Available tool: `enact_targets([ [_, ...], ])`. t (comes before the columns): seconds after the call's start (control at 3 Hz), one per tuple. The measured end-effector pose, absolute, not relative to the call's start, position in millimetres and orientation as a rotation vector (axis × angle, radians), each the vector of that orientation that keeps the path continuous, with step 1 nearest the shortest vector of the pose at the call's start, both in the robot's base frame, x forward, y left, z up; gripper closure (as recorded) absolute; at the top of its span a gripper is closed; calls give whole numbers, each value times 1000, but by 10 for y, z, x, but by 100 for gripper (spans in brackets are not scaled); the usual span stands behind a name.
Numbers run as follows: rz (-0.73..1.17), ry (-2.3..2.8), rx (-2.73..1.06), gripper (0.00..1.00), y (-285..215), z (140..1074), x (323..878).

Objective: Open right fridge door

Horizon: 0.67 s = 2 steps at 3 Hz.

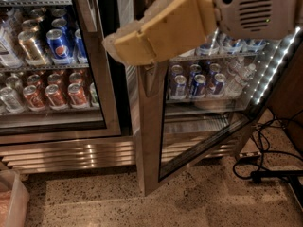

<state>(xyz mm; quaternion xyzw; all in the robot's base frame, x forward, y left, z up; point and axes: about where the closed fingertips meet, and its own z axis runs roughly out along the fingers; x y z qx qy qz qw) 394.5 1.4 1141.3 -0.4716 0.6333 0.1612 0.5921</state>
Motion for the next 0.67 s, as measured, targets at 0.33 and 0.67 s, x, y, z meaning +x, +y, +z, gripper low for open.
enact_targets([
  [0.33,375,1473,-1097,0,14,11413,3945],
  [0.67,375,1473,-1097,0,14,11413,3945],
])
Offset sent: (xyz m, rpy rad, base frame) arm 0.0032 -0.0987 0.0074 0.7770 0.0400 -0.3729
